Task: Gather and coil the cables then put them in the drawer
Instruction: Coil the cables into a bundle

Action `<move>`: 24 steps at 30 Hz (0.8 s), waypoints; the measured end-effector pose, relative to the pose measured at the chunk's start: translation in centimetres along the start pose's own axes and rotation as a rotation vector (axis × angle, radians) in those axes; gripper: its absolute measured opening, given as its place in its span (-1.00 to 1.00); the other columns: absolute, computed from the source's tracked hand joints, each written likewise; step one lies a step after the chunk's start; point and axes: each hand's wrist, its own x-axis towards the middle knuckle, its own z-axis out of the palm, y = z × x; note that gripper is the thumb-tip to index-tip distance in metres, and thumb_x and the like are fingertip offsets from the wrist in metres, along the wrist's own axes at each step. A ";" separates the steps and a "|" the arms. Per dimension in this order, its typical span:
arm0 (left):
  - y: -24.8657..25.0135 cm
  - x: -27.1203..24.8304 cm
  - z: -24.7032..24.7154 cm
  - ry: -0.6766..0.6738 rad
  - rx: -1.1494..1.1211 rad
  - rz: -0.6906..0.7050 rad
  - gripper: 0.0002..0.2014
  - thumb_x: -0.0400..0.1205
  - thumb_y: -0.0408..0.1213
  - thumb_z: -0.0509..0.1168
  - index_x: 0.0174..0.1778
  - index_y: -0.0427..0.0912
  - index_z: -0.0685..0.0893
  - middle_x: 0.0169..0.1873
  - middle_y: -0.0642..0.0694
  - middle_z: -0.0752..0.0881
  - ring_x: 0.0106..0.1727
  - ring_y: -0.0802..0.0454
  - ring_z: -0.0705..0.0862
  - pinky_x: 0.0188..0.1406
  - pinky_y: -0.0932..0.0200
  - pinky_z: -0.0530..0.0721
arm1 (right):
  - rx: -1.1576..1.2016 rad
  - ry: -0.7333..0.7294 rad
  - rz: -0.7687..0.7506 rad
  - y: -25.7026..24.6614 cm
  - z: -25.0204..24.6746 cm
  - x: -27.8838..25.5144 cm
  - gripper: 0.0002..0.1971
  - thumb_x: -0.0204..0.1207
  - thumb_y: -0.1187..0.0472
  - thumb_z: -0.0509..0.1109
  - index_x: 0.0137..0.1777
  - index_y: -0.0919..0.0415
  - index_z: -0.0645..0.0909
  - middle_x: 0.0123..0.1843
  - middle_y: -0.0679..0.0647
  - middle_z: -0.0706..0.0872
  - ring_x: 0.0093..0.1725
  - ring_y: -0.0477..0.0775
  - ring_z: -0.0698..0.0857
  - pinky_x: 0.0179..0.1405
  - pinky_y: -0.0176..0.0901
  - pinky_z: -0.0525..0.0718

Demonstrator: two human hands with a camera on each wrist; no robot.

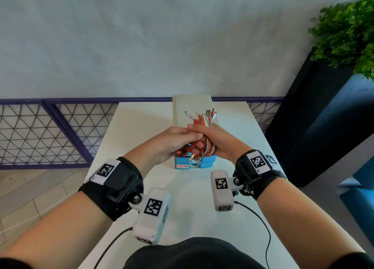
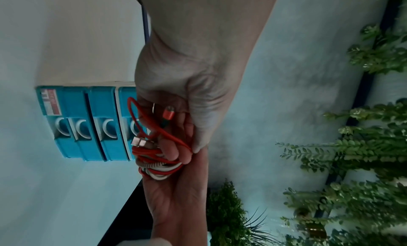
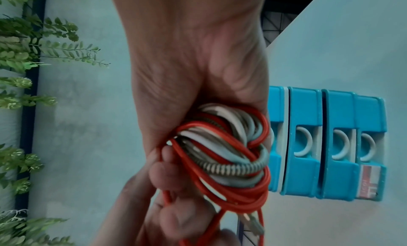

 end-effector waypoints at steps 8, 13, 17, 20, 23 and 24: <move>-1.0 -1.2 -2.2 -0.215 0.267 -0.123 -0.74 0.67 -0.04 0.18 -0.26 -0.02 0.65 -0.50 0.13 0.65 -0.40 0.19 0.60 -0.30 0.21 0.37 | 0.033 0.419 -0.085 -0.2 -2.4 1.0 -0.94 0.50 0.35 0.34 -0.15 0.26 0.51 -0.34 0.13 0.61 -0.34 0.09 0.69 -0.14 0.01 0.74; -1.9 -2.4 -4.0 -0.380 0.435 -0.141 -0.81 0.70 -0.12 0.17 -0.11 0.02 0.68 -0.24 0.22 0.74 -0.13 0.19 0.67 0.02 0.09 0.35 | 0.158 0.462 -0.135 -1.3 -4.2 0.4 -0.94 0.53 0.33 0.34 -0.13 0.29 0.51 -0.31 0.13 0.61 -0.28 0.09 0.72 0.04 0.06 0.74; -2.0 -1.9 -3.6 -0.320 0.550 -0.001 -0.87 0.68 -0.31 0.22 -0.11 -0.12 0.68 -0.19 0.04 0.73 -0.12 0.14 0.64 0.03 0.34 0.55 | 0.294 0.253 -0.093 -1.8 -3.8 0.1 -0.94 0.57 0.33 0.29 -0.12 0.30 0.54 -0.26 0.15 0.65 -0.24 0.10 0.76 0.04 0.14 0.75; -2.6 -0.4 -3.6 0.054 0.925 0.113 -0.84 0.65 -0.19 0.24 -0.22 0.14 0.60 -0.18 0.17 0.69 -0.07 0.14 0.59 0.24 0.05 0.39 | 0.298 0.104 0.007 -2.3 -3.2 -0.2 -0.94 0.59 0.33 0.25 -0.10 0.28 0.52 -0.21 0.20 0.71 -0.15 0.13 0.80 0.05 0.17 0.75; -2.6 0.4 -3.6 0.311 1.045 0.285 -0.86 0.66 -0.21 0.20 -0.16 0.12 0.60 -0.15 0.17 0.65 0.04 0.09 0.59 0.39 -0.11 0.17 | 0.231 -0.023 0.102 -2.4 -2.7 -0.5 -0.95 0.59 0.33 0.22 0.00 0.30 0.44 0.04 0.37 0.75 0.06 0.25 0.77 0.22 0.28 0.65; -2.6 0.6 -3.7 0.331 1.054 0.357 -0.86 0.65 -0.24 0.21 -0.13 0.08 0.63 -0.17 0.16 0.64 0.04 0.06 0.60 0.35 -0.10 0.23 | 0.193 -0.058 0.146 -2.4 -2.5 -0.5 -0.90 0.59 0.32 0.22 0.05 0.33 0.43 0.15 0.42 0.72 0.10 0.28 0.75 0.24 0.27 0.65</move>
